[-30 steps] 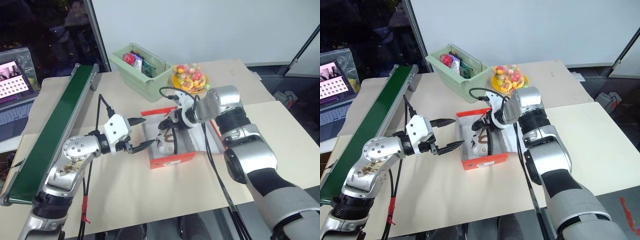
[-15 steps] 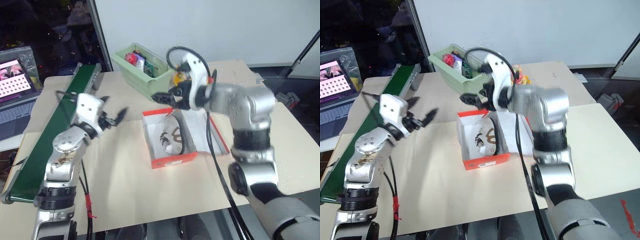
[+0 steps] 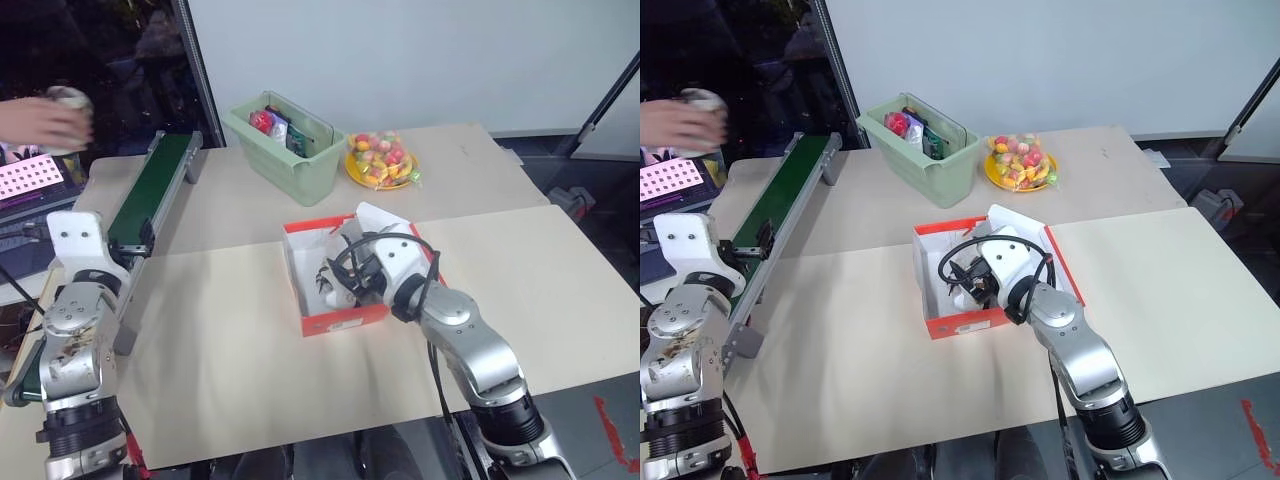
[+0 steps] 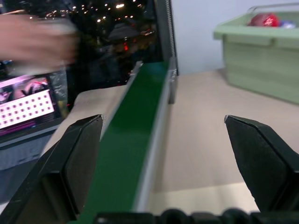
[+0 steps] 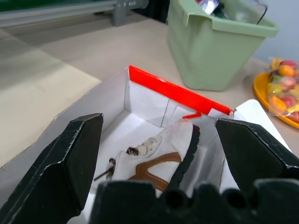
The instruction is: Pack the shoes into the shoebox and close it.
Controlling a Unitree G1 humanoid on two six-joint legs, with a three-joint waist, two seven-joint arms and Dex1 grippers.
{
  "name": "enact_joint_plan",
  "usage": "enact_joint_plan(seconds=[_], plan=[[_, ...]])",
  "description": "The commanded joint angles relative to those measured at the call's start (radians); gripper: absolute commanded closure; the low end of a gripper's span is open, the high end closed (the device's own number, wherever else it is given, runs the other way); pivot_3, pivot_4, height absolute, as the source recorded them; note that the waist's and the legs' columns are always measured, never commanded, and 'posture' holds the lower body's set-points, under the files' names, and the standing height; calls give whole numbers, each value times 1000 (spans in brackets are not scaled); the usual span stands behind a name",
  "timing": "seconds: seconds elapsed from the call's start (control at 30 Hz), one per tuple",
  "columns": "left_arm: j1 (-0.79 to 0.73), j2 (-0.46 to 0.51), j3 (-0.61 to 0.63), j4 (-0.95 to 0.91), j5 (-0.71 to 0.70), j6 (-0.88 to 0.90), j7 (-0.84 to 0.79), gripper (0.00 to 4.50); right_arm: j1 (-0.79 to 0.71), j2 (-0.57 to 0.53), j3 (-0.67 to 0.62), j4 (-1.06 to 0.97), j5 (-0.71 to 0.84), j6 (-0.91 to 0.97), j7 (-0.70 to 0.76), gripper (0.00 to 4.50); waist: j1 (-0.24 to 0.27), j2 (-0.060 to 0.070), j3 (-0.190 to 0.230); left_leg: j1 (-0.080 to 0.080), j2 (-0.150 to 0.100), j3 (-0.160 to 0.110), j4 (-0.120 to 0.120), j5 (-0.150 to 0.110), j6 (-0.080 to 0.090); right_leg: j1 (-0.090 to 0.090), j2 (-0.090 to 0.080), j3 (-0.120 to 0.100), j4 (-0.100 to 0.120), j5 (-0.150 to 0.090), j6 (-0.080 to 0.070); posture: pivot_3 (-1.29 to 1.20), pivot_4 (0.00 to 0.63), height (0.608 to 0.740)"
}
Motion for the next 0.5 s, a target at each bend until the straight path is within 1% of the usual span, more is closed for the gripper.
enact_joint_plan(seconds=[0.03, 0.13, 0.2, 0.3, 0.37, 0.5], plan=[[-12, 36, 40, 53, 3, -57, -5, 7, -6, 0, 6, 10, -7, -114, 52, 0, 0, 0, 0, 0, 0, 0, 0, 0, 0, 0, 0, 0, 0, 0, 0, 0, 150, 740], [-26, 44, 49, 121, -3, -86, -1, 7, -20, -10, 10, 58, -8, -169, 106, 0, -1, 0, 0, 0, 0, 0, 0, 0, 0, 0, 0, 0, -1, 0, 0, 0, 150, 740], [-21, 46, 52, 132, -6, -103, -4, 7, -18, -11, 9, 70, -17, -191, 120, 0, -1, 0, 0, 0, 0, 0, 0, 0, 0, 0, 0, 0, -1, 0, 0, 0, 150, 740], [-11, 46, 55, 138, -16, -91, -7, 7, -17, 13, 0, 72, 7, -164, 133, 0, -1, -1, 0, 0, 1, 0, 0, 0, 0, 0, 0, 0, -1, 0, 0, 0, 150, 740], [-7, 44, 53, 138, -19, -91, -8, 7, -17, 15, 8, 58, 34, -150, 173, 0, -1, -1, 0, 0, 1, -1, 0, 0, 0, 0, 0, 0, -1, 0, 0, 0, 150, 740], [1, 36, 49, 133, -40, -87, -26, 7, 0, -8, 35, 18, 78, -179, 283, 0, -1, -1, 0, 0, 1, -1, 0, 0, 0, 0, 0, 0, -1, 0, 0, 0, 150, 740]])
